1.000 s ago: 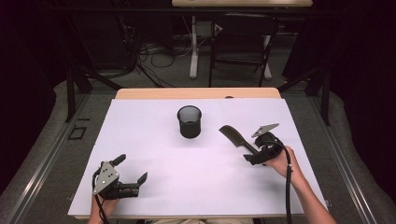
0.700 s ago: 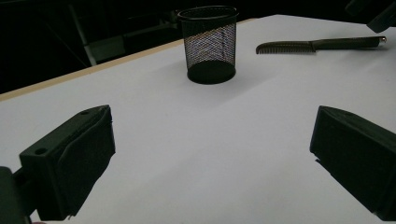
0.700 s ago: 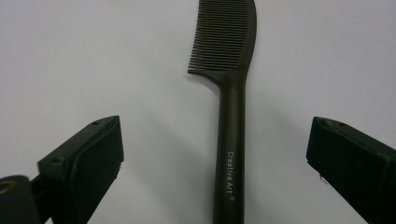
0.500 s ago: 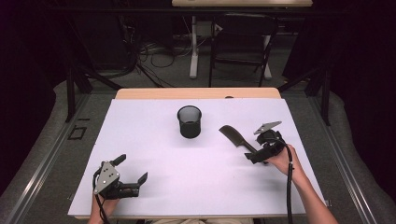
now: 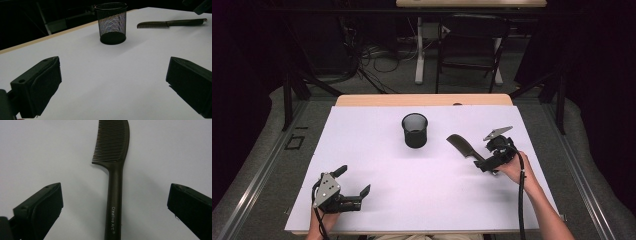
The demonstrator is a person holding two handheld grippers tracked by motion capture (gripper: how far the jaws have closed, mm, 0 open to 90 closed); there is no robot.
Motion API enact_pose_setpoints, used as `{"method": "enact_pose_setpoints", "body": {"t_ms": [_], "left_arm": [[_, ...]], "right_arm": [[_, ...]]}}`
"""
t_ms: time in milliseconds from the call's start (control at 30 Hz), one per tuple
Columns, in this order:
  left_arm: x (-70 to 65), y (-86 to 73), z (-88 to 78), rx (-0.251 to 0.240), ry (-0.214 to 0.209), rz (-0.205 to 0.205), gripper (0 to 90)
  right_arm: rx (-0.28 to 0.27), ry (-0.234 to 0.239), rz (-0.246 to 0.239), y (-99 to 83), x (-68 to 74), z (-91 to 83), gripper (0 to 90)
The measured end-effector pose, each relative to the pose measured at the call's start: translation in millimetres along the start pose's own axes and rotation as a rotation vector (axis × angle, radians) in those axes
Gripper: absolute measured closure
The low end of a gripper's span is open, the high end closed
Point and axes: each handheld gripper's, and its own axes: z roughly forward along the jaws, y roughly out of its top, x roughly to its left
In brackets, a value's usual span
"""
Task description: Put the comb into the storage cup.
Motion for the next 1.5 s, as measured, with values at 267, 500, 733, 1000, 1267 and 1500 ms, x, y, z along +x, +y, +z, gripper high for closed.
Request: {"method": "enact_pose_setpoints", "body": {"t_ms": [267, 500, 733, 1000, 1267, 1500], "left_arm": [[-0.3, 0.1, 0.7, 0.003, 0.0, 0.002, 0.1], [-0.6, 0.1, 1.1, 0.003, 0.0, -0.001, 0.1], [0.2, -0.3, 2.9, 0.007, -0.003, -0.007, 0.1], [0.3, -0.1, 1.8, 0.003, -0.003, -0.005, 0.1], [-0.4, 0.1, 2.3, 0.004, -0.006, -0.006, 0.1], [0.1, 0.0, 2.1, 0.003, -0.007, -0.004, 0.1]], "right_arm": [[0.022, 0.007, 0.002, 8.3, -0.1, 2.0, 0.2], [0.059, 0.014, 0.006, 11.0, -0.2, 6.7, 0.0], [0.096, 0.019, 0.028, 14.3, -3.3, 10.7, 1.5], [0.147, 0.016, 0.021, 21.6, 0.0, 13.1, 16.4], [0.187, 0.014, -0.002, 28.8, 1.3, 20.4, 42.4], [0.245, 0.005, -0.017, 33.1, 0.3, 30.1, 55.2]]}}
